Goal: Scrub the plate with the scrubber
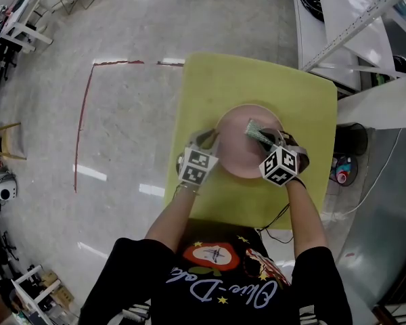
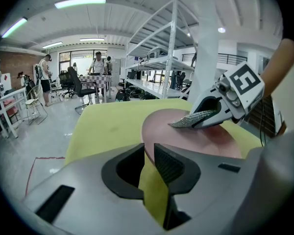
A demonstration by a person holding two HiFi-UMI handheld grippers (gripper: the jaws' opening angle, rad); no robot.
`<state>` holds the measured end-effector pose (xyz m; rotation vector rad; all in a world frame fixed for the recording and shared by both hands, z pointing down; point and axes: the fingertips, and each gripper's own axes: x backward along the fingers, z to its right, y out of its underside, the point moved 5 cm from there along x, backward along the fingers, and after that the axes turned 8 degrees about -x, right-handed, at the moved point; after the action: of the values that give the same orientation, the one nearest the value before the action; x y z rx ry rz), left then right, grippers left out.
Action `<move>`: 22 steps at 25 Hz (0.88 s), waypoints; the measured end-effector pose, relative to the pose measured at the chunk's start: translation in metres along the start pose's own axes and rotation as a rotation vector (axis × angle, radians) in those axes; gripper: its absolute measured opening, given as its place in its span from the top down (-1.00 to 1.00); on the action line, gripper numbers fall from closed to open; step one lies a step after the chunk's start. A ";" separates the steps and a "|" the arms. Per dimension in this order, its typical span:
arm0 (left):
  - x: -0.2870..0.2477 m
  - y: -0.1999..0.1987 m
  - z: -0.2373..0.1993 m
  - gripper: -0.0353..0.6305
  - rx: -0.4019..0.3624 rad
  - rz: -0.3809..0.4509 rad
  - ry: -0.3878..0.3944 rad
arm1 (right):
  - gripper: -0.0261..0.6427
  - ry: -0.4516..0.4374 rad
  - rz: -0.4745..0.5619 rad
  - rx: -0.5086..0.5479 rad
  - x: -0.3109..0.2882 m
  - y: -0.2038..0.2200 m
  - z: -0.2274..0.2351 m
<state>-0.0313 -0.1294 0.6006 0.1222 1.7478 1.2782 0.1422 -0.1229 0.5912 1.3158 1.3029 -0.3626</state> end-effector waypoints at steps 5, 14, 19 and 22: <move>-0.001 -0.001 0.001 0.76 0.006 0.001 -0.006 | 0.74 -0.003 0.000 -0.039 0.006 0.006 -0.012; -0.002 -0.001 0.001 0.78 0.019 0.001 -0.030 | 0.74 -0.017 0.004 -0.070 0.017 0.011 -0.035; -0.003 0.000 0.002 0.78 0.023 0.004 -0.040 | 0.74 -0.009 0.017 -0.103 0.020 0.010 -0.046; -0.006 0.001 0.003 0.78 0.020 0.006 -0.045 | 0.74 -0.011 0.022 -0.112 0.022 0.010 -0.052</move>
<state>-0.0266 -0.1301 0.6049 0.1667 1.7229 1.2529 0.1321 -0.0663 0.5917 1.2316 1.2807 -0.2776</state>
